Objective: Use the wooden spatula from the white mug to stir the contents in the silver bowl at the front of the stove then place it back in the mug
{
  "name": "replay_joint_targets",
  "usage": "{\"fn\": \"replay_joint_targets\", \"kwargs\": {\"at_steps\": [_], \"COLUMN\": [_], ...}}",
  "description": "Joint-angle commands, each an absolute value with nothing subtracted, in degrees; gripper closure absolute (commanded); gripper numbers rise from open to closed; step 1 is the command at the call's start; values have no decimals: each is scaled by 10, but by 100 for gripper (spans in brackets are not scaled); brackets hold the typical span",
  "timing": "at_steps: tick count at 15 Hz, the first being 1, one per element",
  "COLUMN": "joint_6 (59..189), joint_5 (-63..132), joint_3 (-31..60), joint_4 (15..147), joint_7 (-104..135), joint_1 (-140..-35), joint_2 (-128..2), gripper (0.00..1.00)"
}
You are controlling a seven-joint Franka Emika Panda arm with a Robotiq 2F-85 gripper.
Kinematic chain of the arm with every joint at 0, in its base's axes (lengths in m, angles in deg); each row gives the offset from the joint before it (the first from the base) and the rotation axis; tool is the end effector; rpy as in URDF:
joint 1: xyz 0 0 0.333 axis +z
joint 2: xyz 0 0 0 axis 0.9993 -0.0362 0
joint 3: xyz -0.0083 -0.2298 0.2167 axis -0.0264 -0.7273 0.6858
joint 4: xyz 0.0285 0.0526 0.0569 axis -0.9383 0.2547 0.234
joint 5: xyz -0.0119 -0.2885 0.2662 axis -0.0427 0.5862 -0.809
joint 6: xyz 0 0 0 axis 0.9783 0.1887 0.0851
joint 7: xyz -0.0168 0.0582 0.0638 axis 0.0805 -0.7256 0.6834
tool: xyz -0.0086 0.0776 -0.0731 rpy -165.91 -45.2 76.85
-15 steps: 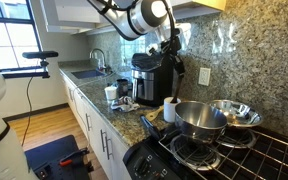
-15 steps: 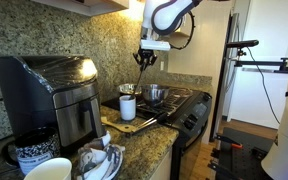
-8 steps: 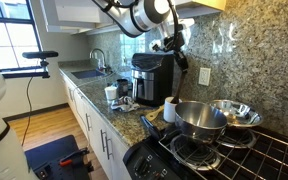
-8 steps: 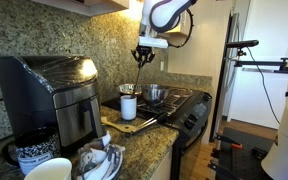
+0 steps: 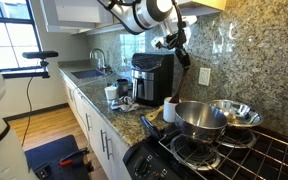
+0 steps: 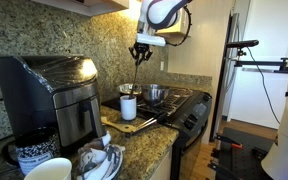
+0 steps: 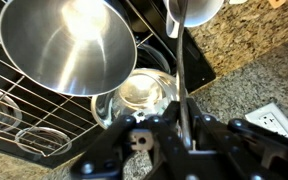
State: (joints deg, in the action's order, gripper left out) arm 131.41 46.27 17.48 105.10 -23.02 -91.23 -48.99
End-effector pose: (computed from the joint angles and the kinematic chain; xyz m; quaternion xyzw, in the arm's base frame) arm 0.5927 -0.0463 0.4694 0.9209 -0.3191 0.2228 0.0236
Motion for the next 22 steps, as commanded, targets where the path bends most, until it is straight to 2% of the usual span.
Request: {"fn": "replay_joint_targets", "kwargs": {"at_steps": [1,22], "joint_6": [1319,1359], "joint_5": [440,388], "joint_3": [167,135], "joint_4": [1028,968], "joint_7": [-206,-224], "joint_1": [-907,-920], "joint_2": [-499,-493], "gripper": [94,94]}}
